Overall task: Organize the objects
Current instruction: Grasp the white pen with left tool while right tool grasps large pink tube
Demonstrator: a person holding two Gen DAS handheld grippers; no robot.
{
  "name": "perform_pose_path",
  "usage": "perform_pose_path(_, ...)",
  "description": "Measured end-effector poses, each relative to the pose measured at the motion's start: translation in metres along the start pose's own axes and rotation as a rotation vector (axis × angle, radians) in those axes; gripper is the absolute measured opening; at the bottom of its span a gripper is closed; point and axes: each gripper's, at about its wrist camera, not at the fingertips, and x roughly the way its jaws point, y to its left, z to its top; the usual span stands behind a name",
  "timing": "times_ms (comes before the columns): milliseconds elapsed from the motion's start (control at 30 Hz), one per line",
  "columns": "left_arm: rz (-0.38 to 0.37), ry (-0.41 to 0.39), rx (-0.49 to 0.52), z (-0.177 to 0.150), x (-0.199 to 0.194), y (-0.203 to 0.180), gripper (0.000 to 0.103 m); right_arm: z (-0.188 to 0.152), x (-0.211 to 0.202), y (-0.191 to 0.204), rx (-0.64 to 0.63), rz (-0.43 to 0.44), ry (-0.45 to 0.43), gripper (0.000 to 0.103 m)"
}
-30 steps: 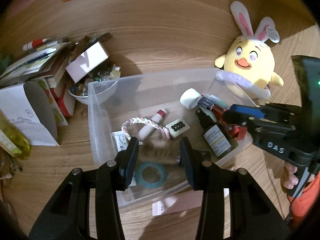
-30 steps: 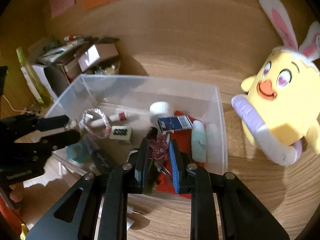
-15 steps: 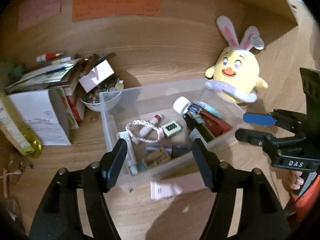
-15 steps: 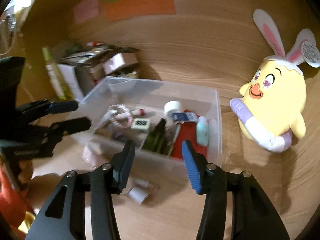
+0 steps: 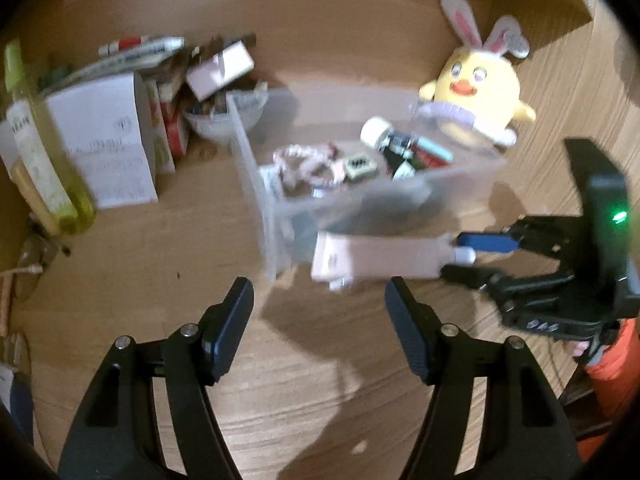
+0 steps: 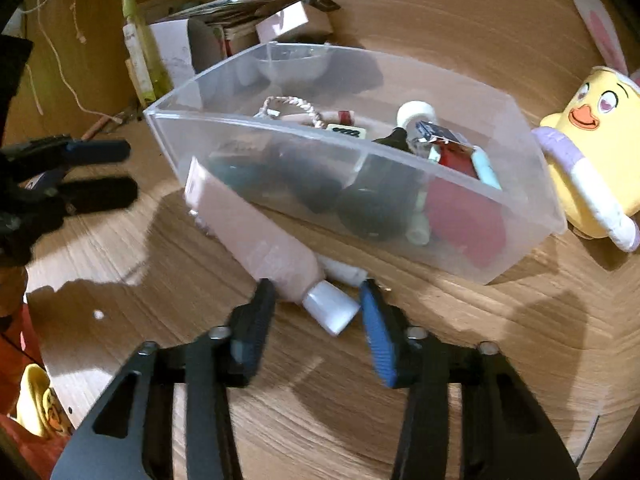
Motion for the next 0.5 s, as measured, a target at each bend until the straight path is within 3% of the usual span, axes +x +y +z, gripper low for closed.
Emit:
perform_pose_path(133, 0.008, 0.045, 0.014, -0.005, 0.014, -0.002, 0.068, -0.014, -0.012, 0.003, -0.019, 0.010, -0.012, 0.023)
perform_pose_path(300, -0.007, 0.076, 0.022, -0.004, 0.025, -0.007, 0.068, -0.041, -0.030, 0.001, -0.015, -0.015, -0.017, 0.023)
perform_pose_path(500, -0.009, 0.088, 0.067, 0.003, 0.031, -0.025, 0.068, -0.079, -0.056, -0.031, 0.095, -0.056, -0.023, 0.023)
